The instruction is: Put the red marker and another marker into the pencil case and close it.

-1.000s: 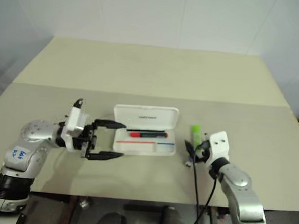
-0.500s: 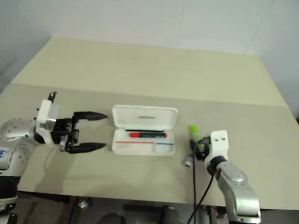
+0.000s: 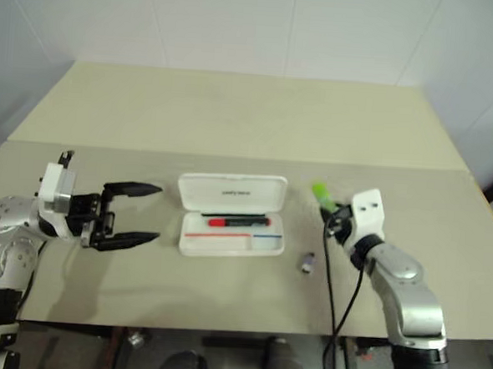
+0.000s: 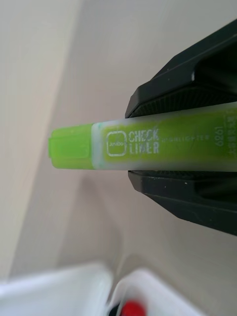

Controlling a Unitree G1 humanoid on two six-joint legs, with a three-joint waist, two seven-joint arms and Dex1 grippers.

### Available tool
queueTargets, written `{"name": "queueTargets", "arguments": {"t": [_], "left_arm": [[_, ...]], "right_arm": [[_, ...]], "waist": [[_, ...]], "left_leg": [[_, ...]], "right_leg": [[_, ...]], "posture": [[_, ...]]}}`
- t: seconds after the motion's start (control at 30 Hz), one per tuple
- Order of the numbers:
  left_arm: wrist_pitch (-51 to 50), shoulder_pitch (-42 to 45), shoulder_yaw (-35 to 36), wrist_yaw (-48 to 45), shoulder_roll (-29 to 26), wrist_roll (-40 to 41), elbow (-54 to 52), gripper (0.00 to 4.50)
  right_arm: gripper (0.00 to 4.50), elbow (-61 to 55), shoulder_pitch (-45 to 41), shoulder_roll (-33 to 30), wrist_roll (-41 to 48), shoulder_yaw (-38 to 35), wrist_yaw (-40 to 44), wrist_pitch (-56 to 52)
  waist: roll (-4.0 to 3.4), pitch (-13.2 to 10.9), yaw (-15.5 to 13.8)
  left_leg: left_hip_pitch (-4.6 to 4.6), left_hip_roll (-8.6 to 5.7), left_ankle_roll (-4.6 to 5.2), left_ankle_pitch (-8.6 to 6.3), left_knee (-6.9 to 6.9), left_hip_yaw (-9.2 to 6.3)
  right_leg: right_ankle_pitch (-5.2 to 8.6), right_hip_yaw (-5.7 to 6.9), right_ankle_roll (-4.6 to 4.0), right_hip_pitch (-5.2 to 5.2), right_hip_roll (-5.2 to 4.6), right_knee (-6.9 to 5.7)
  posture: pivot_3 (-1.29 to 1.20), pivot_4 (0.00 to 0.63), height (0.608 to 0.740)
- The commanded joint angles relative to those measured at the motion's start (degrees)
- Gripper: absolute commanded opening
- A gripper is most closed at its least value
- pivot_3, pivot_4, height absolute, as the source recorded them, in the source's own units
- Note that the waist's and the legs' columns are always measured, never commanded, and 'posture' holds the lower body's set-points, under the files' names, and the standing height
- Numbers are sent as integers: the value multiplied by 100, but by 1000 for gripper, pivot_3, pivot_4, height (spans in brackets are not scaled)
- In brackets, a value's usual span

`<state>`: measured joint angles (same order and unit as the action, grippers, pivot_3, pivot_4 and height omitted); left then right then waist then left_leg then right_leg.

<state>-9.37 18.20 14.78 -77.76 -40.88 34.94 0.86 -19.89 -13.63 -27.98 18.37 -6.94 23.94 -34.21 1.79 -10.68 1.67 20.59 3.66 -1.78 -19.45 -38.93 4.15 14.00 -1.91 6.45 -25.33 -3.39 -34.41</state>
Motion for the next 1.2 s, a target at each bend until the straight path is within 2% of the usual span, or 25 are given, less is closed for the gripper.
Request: {"name": "queueTargets", "arguments": {"t": [0.03, 0.27, 0.37, 0.47, 0.6, 0.7, 0.8, 1.0, 1.2], "left_arm": [[155, -116, 259, -191, -43, 235, 47, 4500], [282, -124, 478, -471, -179, 287, 340, 4500], [325, -115, 520, -506, -173, 266, 420, 4500], [309, -198, 536, -546, -123, 322, 372, 4500], [314, -264, 561, -660, -115, 375, 392, 4500], [338, -328, 587, -794, -133, 395, 440, 4500], [370, -417, 638, -898, -160, 393, 458, 4500], [376, -531, 637, -899, -123, 446, 329, 4500], [365, -625, 658, -842, -102, 488, 182, 4500]], "right_arm": [[1125, -691, -67, -401, 314, -89, 424, -246], [1125, -1279, 444, -1641, 680, -236, 1532, -503], [1125, -1304, 461, -1859, 779, -283, 1718, -443], [1125, -1525, 175, -2018, 816, 94, 2174, -183], [1125, -1541, -483, -1955, 589, 1063, 2544, -153], [1125, -1216, -1173, -2029, 276, 2006, 2786, -670], [1125, -739, -1742, -1632, -140, 2560, 2915, -113], [1125, -199, -2320, -923, -448, 3157, 3170, 279], [1125, 229, -2534, -569, -559, 3277, 3479, 605]], "waist": [[0, 0, -6], [1, 0, -27], [1, 0, -8], [0, 0, 22], [0, 0, 17], [0, 0, 5], [0, 0, 1], [0, 0, -6], [0, 0, -12]], "left_leg": [[3, 0, 0, 0, 1, 0], [15, -1, 4, -2, -1, -2], [17, -2, 8, -5, -2, 1], [16, 0, 8, -5, -2, 2], [8, 5, 8, -5, -2, 3], [9, 4, 8, -5, -5, 5], [13, 3, 8, -5, -8, 9], [38, 4, 10, -6, -7, 5], [52, 3, 11, -8, -11, 6]], "right_leg": [[0, 0, 0, -2, 0, 1], [-1, 4, 1, -3, -3, 20], [-3, 3, 5, -2, -4, 29], [-4, 3, 7, -3, -2, 27], [-2, 3, 3, -5, 2, 15], [0, 3, -1, -7, -1, 13], [0, 3, -1, -10, -4, 16], [0, 10, -2, -28, -2, -3], [-2, 13, 2, -34, -4, 0]], "posture": [[0, 150, 740], [0, 150, 740], [0, 150, 740], [0, 150, 740], [0, 150, 740], [0, 150, 740], [0, 150, 740], [0, 150, 740], [0, 150, 740]]}}
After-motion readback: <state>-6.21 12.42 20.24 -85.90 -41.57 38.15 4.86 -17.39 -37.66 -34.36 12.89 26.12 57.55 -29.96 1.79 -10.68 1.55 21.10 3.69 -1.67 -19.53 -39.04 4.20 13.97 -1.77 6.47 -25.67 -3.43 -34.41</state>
